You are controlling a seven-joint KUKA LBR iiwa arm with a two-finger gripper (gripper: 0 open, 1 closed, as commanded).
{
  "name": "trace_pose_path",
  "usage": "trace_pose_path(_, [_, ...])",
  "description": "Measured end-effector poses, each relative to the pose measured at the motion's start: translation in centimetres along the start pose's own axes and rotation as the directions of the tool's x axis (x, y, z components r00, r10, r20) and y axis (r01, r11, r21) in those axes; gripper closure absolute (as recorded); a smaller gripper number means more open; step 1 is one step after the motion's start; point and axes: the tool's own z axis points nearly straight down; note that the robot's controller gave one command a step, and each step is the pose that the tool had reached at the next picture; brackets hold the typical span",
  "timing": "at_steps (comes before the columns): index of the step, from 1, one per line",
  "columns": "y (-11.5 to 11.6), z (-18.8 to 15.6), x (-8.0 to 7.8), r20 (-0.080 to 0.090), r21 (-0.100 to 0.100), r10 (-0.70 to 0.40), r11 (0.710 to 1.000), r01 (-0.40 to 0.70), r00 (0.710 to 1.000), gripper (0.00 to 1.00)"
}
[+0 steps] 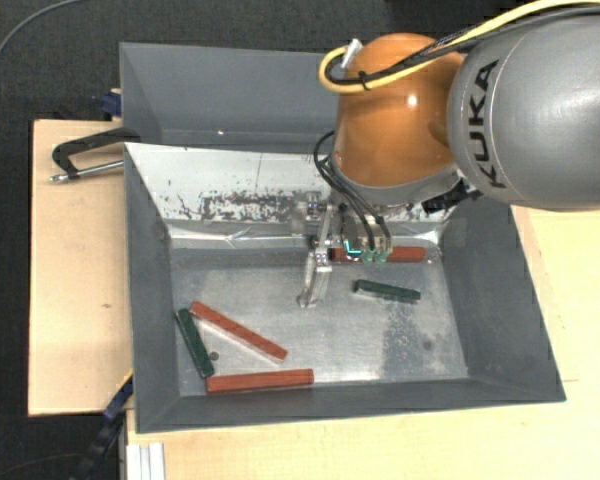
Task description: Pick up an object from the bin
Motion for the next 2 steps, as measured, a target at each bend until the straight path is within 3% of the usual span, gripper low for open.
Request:
trace_pose_path(1, [7.87, 15.28, 1.24, 0.000, 0.000, -0.179, 0.984, 0.179, 0.984, 0.00])
trace_pose_path(2, [7.51, 14.82, 0.96, 0.007, 0.003, -0.173, 0.985, 0.173, 0.985, 1.00])
